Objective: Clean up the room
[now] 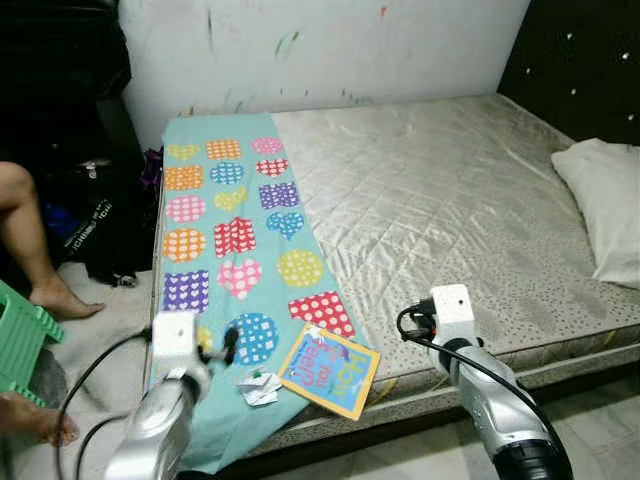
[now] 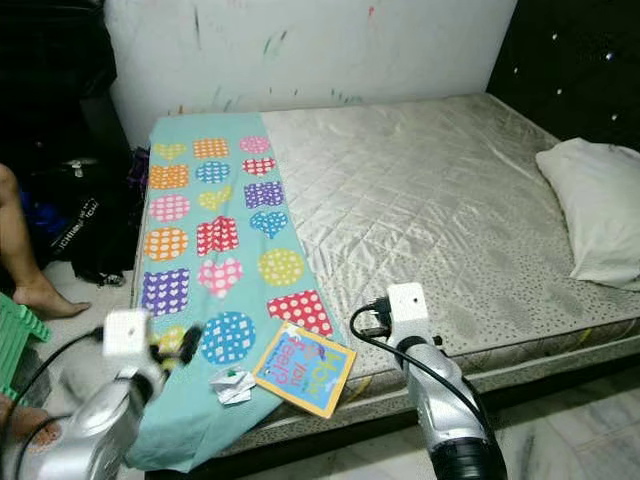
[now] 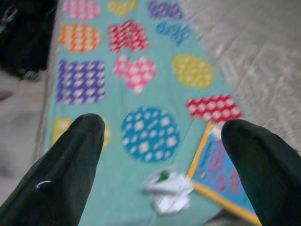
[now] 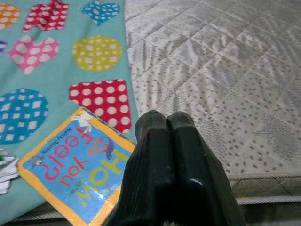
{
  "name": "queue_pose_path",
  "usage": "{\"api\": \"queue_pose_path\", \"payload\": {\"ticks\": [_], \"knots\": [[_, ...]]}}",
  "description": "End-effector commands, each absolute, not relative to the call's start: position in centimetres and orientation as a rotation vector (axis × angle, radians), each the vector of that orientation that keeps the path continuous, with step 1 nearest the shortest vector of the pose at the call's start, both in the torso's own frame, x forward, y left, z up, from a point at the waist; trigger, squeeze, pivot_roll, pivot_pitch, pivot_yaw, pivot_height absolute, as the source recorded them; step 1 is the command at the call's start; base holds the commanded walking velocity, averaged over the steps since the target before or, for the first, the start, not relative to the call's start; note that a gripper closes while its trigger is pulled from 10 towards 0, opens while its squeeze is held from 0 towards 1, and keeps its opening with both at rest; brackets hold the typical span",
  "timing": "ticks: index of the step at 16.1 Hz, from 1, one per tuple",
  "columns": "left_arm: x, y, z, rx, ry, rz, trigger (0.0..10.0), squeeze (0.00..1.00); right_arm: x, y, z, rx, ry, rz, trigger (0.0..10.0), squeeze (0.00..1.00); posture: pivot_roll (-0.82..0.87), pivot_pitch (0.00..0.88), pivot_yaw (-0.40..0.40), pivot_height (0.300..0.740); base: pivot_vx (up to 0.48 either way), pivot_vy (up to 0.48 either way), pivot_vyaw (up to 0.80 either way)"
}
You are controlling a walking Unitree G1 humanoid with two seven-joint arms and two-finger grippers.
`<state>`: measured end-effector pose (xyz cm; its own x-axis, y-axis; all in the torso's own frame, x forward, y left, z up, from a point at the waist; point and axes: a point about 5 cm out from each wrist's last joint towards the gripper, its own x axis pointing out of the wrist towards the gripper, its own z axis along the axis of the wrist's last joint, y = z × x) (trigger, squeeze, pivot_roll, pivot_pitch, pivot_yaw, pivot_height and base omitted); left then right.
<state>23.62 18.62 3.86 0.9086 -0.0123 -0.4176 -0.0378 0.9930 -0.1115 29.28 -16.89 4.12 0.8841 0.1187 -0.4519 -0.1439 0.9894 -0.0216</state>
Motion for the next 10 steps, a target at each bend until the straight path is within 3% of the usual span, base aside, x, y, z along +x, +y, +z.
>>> {"api": "queue_pose_path", "payload": {"ticks": [1,8,10], "knots": [[23.4,19.1,4.1,-0.109,0.436,0.033,10.0,0.00,29.2,-17.2,4.4,-0.054,0.465,0.111,10.0,0.00,-0.11,0.000,-0.008,0.740,0.000,0.000,0.00],[23.0,19.9,4.5,-0.088,0.444,0.059,10.0,0.00,28.3,-17.1,5.6,0.023,0.406,0.084,10.0,0.00,-0.09,0.000,-0.010,0.740,0.000,0.000,0.00],[22.5,20.0,4.6,-0.088,0.446,0.062,10.0,0.00,26.7,-17.3,5.9,0.025,0.377,0.098,10.0,0.00,-0.10,0.000,-0.004,0.740,0.000,0.000,0.00]]}}
